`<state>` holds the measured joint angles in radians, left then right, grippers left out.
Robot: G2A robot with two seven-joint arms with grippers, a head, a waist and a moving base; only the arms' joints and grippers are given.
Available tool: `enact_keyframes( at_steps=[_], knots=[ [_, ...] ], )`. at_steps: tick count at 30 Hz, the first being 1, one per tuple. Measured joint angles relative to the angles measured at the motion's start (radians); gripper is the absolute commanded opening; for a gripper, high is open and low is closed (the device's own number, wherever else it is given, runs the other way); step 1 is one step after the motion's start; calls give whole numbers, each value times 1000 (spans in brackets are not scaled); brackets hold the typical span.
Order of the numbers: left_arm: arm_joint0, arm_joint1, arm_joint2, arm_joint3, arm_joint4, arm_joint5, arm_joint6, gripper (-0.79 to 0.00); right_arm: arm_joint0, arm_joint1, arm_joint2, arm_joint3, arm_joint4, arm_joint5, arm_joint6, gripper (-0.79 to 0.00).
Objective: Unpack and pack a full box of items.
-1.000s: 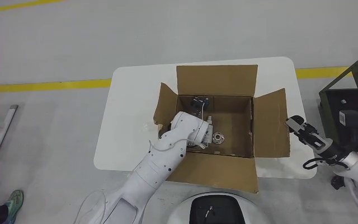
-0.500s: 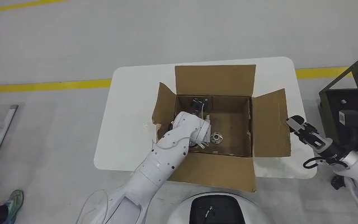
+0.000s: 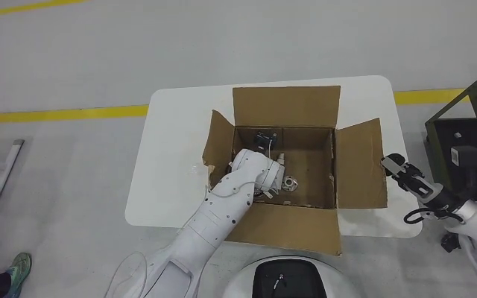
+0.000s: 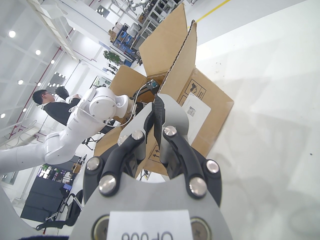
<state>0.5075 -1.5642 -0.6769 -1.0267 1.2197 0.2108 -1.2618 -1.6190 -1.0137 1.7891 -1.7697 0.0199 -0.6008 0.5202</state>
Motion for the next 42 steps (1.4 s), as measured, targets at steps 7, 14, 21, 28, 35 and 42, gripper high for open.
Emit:
enact_keyframes(
  at_steps=[7,14,21,28,35,42],
  knots=[
    [6,-2,-32,-41,10,5,-3,-785,-4,-1,4,10,-5,-5,-7,-785],
    [29,13,-98,-224,32,-1,-69,-785,-2,-1,15,30,-10,-9,-17,-785],
    [73,36,-200,-507,55,-11,-167,-785,5,0,28,48,-6,-12,-19,-785],
    [89,53,-319,-683,48,-27,-228,-785,25,5,55,68,15,-11,1,-785],
    [86,69,-446,-797,58,-40,-275,-785,37,7,82,86,29,-10,2,-785],
    [98,83,-525,-845,106,-39,-274,-785,39,7,85,100,31,-11,-10,-785]
  ],
)
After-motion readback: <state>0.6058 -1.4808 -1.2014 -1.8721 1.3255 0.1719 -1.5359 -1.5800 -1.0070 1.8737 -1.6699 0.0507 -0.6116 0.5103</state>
